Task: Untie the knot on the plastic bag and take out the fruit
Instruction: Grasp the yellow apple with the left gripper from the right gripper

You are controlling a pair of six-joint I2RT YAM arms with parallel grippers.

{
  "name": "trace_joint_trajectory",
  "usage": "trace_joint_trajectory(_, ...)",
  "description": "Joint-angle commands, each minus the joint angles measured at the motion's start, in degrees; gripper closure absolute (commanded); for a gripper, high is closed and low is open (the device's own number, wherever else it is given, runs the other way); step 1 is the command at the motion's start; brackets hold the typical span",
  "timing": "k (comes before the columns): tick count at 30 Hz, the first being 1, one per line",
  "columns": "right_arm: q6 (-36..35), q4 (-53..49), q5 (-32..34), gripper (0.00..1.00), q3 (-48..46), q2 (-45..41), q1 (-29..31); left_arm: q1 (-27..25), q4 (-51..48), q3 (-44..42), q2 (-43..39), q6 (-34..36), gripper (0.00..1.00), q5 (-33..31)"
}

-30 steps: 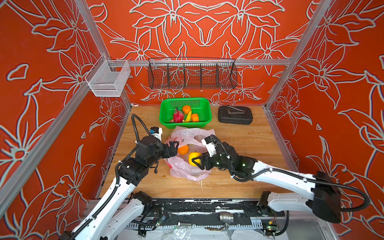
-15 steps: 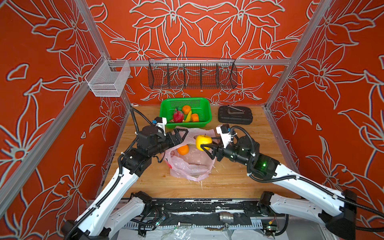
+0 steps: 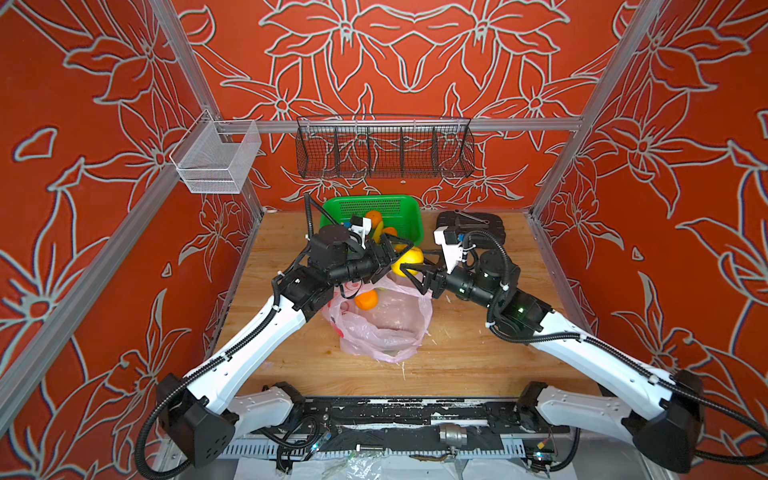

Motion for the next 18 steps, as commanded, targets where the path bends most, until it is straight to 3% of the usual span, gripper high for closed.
trace_joint_trajectory(1, -0.9, 3.0, -0.9, 0.48, 1.7, 0.2, -0.9, -1.4, 2.0, 1.1, 1.0, -1.6, 0.02, 1.4)
trace_joint_trajectory(2, -0.8, 3.3, -1.1, 0.48, 1.7, 0.2, -1.0, -1.6, 1.9, 1.1, 1.2, -1.5, 0.01, 1.6)
trace_joint_trajectory(9, 0.0, 4.5, -2.7, 0.44, 1.3, 0.9, -1.3, -1.9, 1.4, 0.3, 1.1, -1.2, 0.25, -0.3)
trace_joint_trajectory(11, -0.4, 5.0, -3.3, 0.37, 0.6, 0.6, -1.3, -1.9, 0.9, 0.6, 0.9, -0.5, 0.29, -1.7)
trace_joint_trajectory(14, -0.7, 5.7, -3.6, 0.17, -1.0, -0.8, -1.3, -1.9, 0.6, 0.9, 0.5, 0.6, 0.33, -4.5)
trace_joint_trajectory(18, -0.7, 2.7, -0.9, 0.03, -0.9, -3.5, -1.3, -1.3, -0.6, 2.7, 0.8, 4.1, 0.36, -8.7)
